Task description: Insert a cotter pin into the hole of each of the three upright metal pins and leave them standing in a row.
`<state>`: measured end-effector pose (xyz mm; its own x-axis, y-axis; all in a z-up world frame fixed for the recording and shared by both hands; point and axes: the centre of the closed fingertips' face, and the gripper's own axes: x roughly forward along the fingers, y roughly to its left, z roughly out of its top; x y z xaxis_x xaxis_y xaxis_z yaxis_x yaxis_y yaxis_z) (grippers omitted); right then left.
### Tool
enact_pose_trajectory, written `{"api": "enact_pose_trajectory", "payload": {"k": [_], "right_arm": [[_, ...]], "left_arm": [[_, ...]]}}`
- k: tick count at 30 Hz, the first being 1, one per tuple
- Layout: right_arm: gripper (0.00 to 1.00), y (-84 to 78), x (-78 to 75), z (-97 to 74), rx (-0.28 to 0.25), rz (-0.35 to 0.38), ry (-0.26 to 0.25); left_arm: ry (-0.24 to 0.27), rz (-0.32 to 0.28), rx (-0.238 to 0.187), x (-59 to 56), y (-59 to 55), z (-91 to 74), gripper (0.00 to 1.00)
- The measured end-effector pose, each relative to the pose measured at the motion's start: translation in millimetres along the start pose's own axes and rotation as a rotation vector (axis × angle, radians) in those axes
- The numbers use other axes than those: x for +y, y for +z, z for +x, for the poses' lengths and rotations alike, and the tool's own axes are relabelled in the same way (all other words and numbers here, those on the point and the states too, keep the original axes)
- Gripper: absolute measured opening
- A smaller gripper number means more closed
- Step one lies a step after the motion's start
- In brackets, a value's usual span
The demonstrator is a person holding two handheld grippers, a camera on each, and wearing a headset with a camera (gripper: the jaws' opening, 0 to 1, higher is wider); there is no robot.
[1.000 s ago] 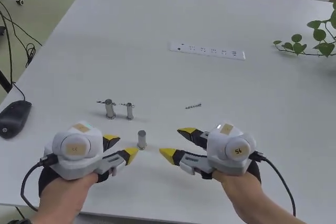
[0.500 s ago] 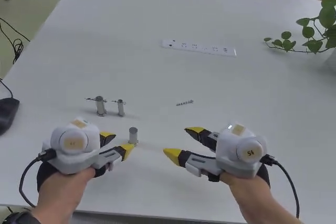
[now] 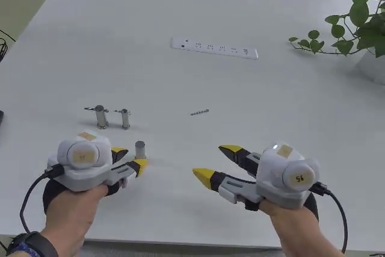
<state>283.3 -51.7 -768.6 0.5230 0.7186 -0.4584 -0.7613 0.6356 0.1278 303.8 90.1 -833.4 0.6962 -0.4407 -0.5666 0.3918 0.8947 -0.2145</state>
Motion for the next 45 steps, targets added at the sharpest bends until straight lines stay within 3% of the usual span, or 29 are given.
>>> {"api": "enact_pose_trajectory", "payload": {"k": [25,35,45], "right_arm": [[0.5,-12.8,-2.5,-17.5,0.009,0.046,-0.034],[0.49,-12.8,-5.6,-15.6,0.006,0.053,-0.04],[0.48,-11.7,-8.8,-17.6,0.006,0.048,-0.042]], "left_arm": [[0.019,-0.044,-0.002,-1.2,3.7,17.8,0.23],[0.024,-0.014,0.0,1.8,5.2,17.1,0.16],[0.011,0.062,0.005,-0.3,4.3,16.8,0.13]]}}
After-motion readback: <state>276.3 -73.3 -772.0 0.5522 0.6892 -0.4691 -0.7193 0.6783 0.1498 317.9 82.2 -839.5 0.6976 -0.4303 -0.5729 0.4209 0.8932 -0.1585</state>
